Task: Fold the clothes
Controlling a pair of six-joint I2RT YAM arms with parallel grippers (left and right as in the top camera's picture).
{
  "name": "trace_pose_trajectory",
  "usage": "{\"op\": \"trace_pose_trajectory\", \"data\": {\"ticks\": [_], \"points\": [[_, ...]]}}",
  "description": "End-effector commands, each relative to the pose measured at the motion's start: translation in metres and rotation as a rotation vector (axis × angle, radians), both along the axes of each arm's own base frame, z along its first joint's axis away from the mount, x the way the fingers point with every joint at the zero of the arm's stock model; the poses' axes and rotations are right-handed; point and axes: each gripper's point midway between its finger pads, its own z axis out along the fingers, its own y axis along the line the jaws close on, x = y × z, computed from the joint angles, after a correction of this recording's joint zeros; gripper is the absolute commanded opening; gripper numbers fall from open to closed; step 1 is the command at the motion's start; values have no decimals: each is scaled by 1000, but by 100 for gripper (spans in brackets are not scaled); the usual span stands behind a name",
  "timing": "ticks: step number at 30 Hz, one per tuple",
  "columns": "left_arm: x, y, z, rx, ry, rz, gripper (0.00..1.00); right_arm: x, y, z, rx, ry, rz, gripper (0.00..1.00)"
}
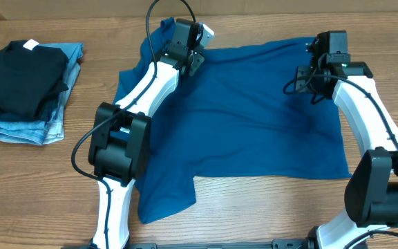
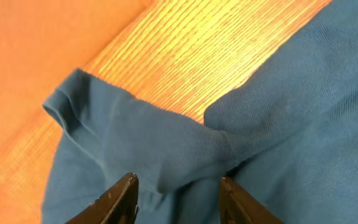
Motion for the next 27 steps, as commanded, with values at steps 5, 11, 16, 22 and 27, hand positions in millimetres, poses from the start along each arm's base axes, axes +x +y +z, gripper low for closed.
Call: {"op": "trace_pose_trajectory", "data": {"ticks": [5, 11, 16, 22, 27], "points": [[5, 20, -19, 260, 3, -130, 69, 2, -2, 5, -4, -12, -9, 40], [5, 45, -25, 265, 44, -100, 63, 2, -2, 4, -4, -11, -9, 40], [6, 58, -31, 245, 65, -93, 55, 2, -2, 4, -4, -11, -9, 40], [3, 60, -49, 243, 103, -101, 59, 1, -2, 4, -4, -8, -9, 40], [4, 58, -51, 237, 100, -106, 61, 1, -2, 4, -4, -8, -9, 40]]}}
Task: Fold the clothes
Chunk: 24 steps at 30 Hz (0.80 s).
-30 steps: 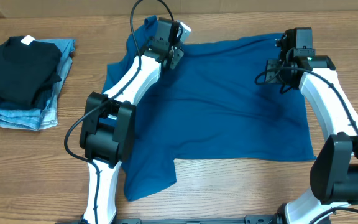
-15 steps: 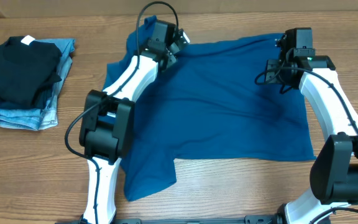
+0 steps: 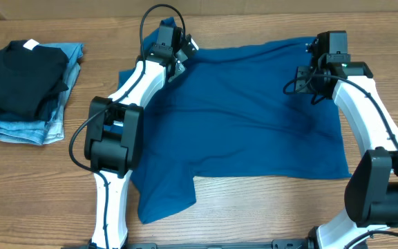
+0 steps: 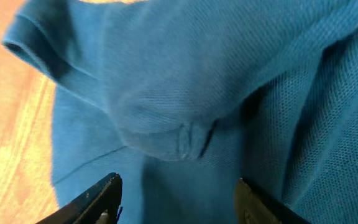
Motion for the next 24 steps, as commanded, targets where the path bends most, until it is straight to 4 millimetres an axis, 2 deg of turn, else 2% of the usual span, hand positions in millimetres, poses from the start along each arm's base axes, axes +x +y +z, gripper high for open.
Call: {"op": "trace_pose_trajectory", "data": {"ticks": [1, 4, 8, 14, 15, 17, 18, 19, 20, 22, 24], "points": [[4, -5, -2, -13, -5, -23, 60, 2, -2, 5, -4, -13, -8, 40], [4, -8, -3, -30, -1, -35, 56, 2, -2, 4, -4, -13, -8, 40], [8, -12, -2, -48, -20, -46, 56, 2, -2, 4, -4, -13, -8, 40], [14, -9, -27, 13, -24, -73, 60, 1, -2, 4, -4, -6, -8, 41], [15, -8, -26, 19, -32, -68, 57, 1, -2, 4, -4, -6, -8, 40], [25, -4, -15, 39, -89, -38, 44, 1, -2, 4, -4, -7, -8, 41], [35, -5, -1, 49, -157, -18, 44, 1, -2, 4, -4, -7, -8, 41], [38, -6, 3, 53, -176, -13, 45, 1, -1, 4, -4, -7, -8, 41], [39, -7, 6, 56, -189, -10, 40, 1, -1, 4, -4, -6, -8, 41], [43, -11, 13, 59, -221, -6, 22, 1, -1, 4, -4, -6, -8, 41], [48, -11, 20, 63, -255, 4, 20, 1, -1, 4, -4, -6, -8, 41]]}}
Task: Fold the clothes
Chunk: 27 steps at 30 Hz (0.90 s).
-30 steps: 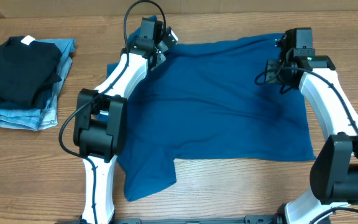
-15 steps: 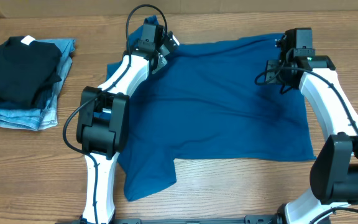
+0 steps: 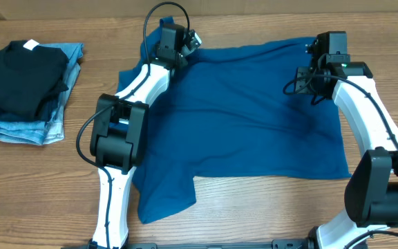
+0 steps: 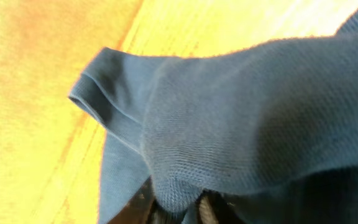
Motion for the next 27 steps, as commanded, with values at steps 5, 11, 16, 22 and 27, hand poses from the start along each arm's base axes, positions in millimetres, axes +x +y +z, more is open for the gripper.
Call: {"op": "trace_pose_trajectory", "data": {"ticks": [5, 11, 16, 22, 27], "points": [[20, -9, 31, 8, -137, 35, 13, 3, 3, 5, 19, -16, 4, 41], [28, -20, 43, -40, -192, -2, 9, 8, 3, 7, 19, -38, 4, 40], [37, -28, 59, -125, -263, -26, 14, 8, 3, 7, 19, -39, 4, 39], [46, -28, 67, -263, -298, -37, 19, 8, 3, 7, 19, -39, 4, 39], [55, -20, 55, -339, -334, 3, 22, 9, 3, 8, 19, -42, 4, 39]]}}
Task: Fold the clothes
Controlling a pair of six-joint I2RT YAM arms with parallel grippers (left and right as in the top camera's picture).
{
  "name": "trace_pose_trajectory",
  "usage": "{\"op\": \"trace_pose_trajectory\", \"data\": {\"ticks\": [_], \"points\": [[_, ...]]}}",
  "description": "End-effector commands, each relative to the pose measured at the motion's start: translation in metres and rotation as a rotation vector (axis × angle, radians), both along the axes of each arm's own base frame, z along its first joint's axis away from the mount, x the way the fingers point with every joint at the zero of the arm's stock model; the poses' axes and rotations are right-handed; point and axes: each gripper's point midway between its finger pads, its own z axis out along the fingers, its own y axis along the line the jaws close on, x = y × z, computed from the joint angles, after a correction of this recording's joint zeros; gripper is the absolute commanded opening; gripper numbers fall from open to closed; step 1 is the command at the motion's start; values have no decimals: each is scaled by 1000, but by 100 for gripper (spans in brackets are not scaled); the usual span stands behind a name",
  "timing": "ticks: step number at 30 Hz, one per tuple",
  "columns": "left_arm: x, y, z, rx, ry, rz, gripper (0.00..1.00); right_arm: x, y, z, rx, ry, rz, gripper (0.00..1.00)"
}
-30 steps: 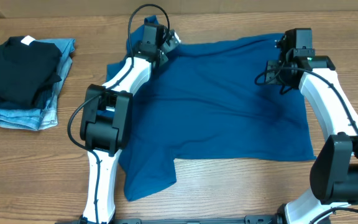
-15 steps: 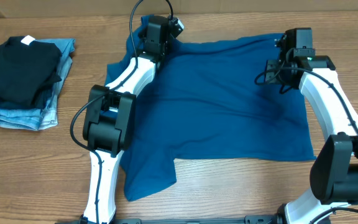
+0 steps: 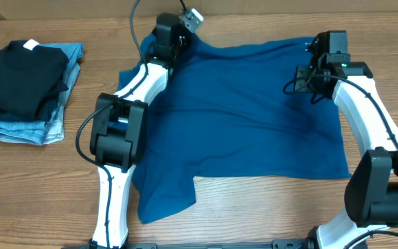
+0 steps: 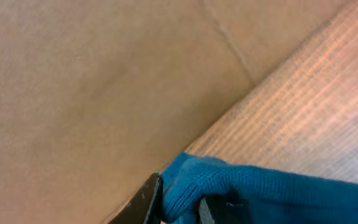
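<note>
A blue t-shirt (image 3: 247, 117) lies spread over the middle of the wooden table. My left gripper (image 3: 179, 31) is at the shirt's far left corner, raised off the table and shut on a fold of the blue shirt fabric (image 4: 229, 183); the left wrist view looks out past the cloth at the table's far edge and a brown wall. My right gripper (image 3: 321, 59) rests on the shirt's far right corner, and the overhead view does not show its fingers.
A stack of folded clothes (image 3: 23, 79), black on top of denim, sits at the table's left side. Bare wood table (image 3: 275, 214) lies in front of the shirt. A brown wall (image 4: 104, 81) stands behind the table's far edge.
My left gripper has lifted toward the far edge with the shirt's corner pinched in it; its wrist view now faces the wall instead of down at the table. The right arm has not moved.
My left gripper stood open over the shirt's far left sleeve area, then open lower over bunched fabric farther left. Then it was shut on a fold of the cloth. Now it holds that fold raised at the far edge. The right arm stayed put throughout.
</note>
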Motion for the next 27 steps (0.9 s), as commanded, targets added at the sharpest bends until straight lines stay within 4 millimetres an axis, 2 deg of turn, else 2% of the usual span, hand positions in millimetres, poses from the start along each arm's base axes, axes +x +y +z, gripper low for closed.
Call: {"op": "trace_pose_trajectory", "data": {"ticks": [1, 4, 7, 9, 13, 15, 16, 20, 24, 25, 26, 27], "points": [[10, 3, -16, -97, -9, 17, 23, 3, 1, 5, 10, -19, -1, 39], [15, 1, -18, -159, -45, 24, 26, 3, 2, 5, 15, -19, 2, 39], [22, 0, -2, -241, -93, 40, 31, 3, 8, 5, 43, -19, 17, 38], [26, 2, 8, -293, -109, 53, 52, 3, 8, 5, 46, -19, 18, 38], [35, 6, 34, -385, -149, 64, 66, 3, 8, 5, 46, -19, 18, 38], [39, 5, 49, -408, -155, 63, 80, 4, 8, 5, 46, -19, 18, 38], [41, 5, 54, -389, -90, 75, 89, 4, 8, 5, 46, -19, 18, 38], [29, 8, 61, -330, 114, 112, 100, 4, 8, 5, 46, -19, 18, 38], [6, 14, 75, -315, 261, 154, 100, 4, 8, 5, 46, -19, 18, 38], [-5, 16, 74, -324, 321, 181, 97, 4, 8, 5, 46, -19, 18, 38], [-10, 18, 69, -320, 351, 192, 92, 3, 8, 5, 46, -19, 18, 38], [-13, 20, 65, -316, 372, 200, 80, 3, 8, 5, 46, -19, 18, 39]]}}
